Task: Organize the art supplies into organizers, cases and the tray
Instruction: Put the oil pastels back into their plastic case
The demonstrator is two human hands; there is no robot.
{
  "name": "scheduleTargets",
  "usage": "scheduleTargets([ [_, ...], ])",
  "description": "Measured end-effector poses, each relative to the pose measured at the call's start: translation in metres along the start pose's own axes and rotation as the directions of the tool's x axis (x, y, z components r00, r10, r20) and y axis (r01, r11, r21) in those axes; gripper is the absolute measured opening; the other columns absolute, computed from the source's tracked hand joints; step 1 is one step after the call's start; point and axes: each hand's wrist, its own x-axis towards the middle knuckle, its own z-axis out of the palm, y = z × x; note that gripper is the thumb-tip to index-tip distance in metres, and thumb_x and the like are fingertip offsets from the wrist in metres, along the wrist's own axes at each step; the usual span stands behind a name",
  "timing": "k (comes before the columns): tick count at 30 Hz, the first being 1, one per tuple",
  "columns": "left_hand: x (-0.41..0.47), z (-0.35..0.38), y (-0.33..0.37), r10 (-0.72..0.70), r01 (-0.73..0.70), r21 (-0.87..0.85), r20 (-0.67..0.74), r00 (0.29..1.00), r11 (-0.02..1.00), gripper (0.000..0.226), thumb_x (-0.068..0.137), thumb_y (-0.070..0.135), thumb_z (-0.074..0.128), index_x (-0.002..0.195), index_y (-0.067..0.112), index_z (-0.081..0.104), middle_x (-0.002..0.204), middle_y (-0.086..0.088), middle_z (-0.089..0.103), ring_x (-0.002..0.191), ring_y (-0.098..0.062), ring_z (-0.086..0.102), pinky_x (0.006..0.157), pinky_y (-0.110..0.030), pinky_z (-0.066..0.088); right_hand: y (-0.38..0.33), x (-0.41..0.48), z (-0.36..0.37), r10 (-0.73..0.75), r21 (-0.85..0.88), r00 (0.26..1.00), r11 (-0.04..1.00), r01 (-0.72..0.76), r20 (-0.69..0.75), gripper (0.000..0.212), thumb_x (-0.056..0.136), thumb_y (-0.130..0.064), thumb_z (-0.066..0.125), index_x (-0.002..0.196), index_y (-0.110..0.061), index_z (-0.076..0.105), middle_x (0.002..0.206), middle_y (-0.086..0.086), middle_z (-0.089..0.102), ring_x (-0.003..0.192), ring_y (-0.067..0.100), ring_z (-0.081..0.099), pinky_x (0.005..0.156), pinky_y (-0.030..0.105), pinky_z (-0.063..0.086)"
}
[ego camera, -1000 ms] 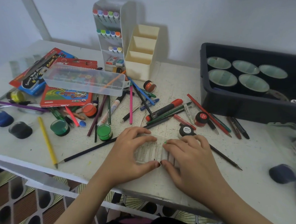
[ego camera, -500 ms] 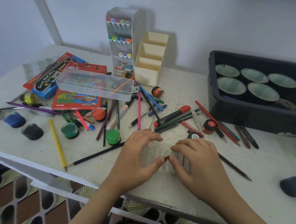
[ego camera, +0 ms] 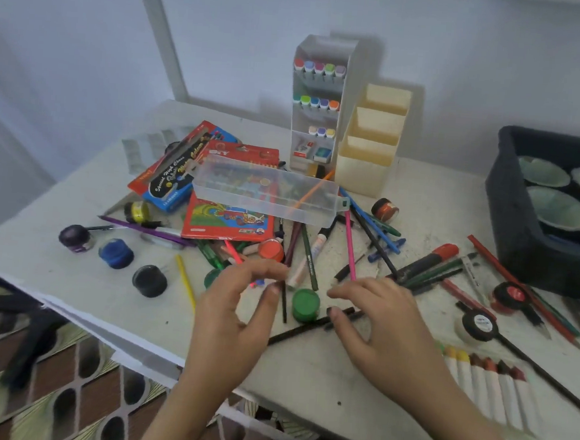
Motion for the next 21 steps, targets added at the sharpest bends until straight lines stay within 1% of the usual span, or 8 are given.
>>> scheduleTargets([
  [2,0.008,-0.023,-0.014,-0.053,0.055,0.044,-0.047,0.997,0.997,0.019,0.086,0.01,0.061,0.094,0.027,0.067,0.094,0.018,0.068,0.097,0.003,0.06,0.079,-0.004,0.039,-0.015,0.014,0.01,-0.014,0.007,1.0,1.0,0.014,-0.001,0.032,0.085,-0.044,0.041,0.099,-0.03,0.066,0.093,-0.017,0.061,0.091,0.008,0.054,0.079,0.023,0.034],
  [4,0.016,-0.043,-0.029,-0.078,0.087,0.11,-0.08,0.994,0.99,0.03,0.085,0.002,0.063,0.092,0.031,0.066,0.092,0.021,0.067,0.091,0.005,0.058,0.074,-0.004,0.039,-0.029,0.027,0.02,-0.031,-0.023,0.999,0.999,0.031,-0.024,0.029,0.083,-0.041,0.045,0.098,-0.029,0.067,0.091,-0.015,0.06,0.089,0.01,0.054,0.077,0.023,0.033],
  [7,0.034,-0.076,-0.052,-0.069,0.091,0.228,-0.106,0.992,0.969,0.037,0.083,-0.001,0.062,0.092,0.035,0.063,0.091,0.024,0.065,0.082,0.003,0.056,0.062,-0.009,0.041,-0.05,0.049,0.037,-0.042,-0.181,0.997,0.983,0.029,-0.066,0.021,0.073,-0.032,0.062,0.092,-0.028,0.069,0.086,-0.009,0.059,0.084,0.015,0.054,0.072,0.025,0.031],
  [10,0.054,-0.105,-0.069,-0.059,0.086,0.355,-0.085,0.995,0.931,0.031,0.083,0.001,0.062,0.097,0.028,0.066,0.095,0.023,0.062,0.09,0.007,0.049,0.073,-0.001,0.037,-0.063,0.062,0.054,-0.002,-0.332,0.998,0.943,-0.019,-0.065,0.025,0.059,-0.028,0.079,0.082,-0.025,0.069,0.081,-0.003,0.057,0.079,0.025,0.056,0.066,0.032,0.033],
  [12,0.068,-0.124,-0.081,-0.053,0.071,0.443,-0.053,0.997,0.894,0.03,0.082,0.001,0.063,0.097,0.026,0.068,0.092,0.019,0.061,0.09,0.006,0.043,0.075,-0.009,0.034,-0.068,0.068,0.064,0.03,-0.374,0.997,0.926,-0.055,-0.073,0.026,0.056,-0.03,0.081,0.078,-0.024,0.069,0.078,-0.001,0.056,0.076,0.025,0.055,0.068,0.031,0.023],
  [15,0.088,-0.143,-0.097,-0.014,0.003,0.536,0.017,1.0,0.844,0.027,0.077,-0.003,0.067,0.091,0.019,0.072,0.085,0.013,0.061,0.088,-0.005,0.044,0.077,-0.025,0.034,-0.073,0.072,0.071,0.062,-0.374,0.993,0.923,-0.097,-0.104,0.025,0.057,-0.034,0.083,0.076,-0.026,0.069,0.078,-0.001,0.054,0.073,0.023,0.052,0.066,0.029,0.007],
  [18,0.103,-0.149,-0.112,0.019,-0.078,0.555,0.112,0.994,0.828,0.022,0.074,0.0,0.07,0.083,0.019,0.073,0.078,0.017,0.057,0.08,-0.011,0.048,0.072,-0.027,0.035,-0.077,0.074,0.075,0.088,-0.36,0.987,0.924,-0.131,-0.135,0.027,0.056,-0.035,0.085,0.076,-0.027,0.069,0.083,-0.001,0.056,0.076,0.023,0.051,0.066,0.03,0.011],
  [21,0.117,-0.145,-0.124,0.072,-0.211,0.548,0.264,0.962,0.809,0.015,0.072,0.013,0.064,0.079,0.023,0.073,0.078,0.014,0.065,0.076,-0.009,0.05,0.07,-0.024,0.035,-0.078,0.073,0.078,0.091,-0.349,0.98,0.926,-0.148,-0.176,0.022,0.057,-0.034,0.084,0.07,-0.026,0.068,0.084,-0.002,0.056,0.077,0.023,0.051,0.068,0.029,0.014],
])
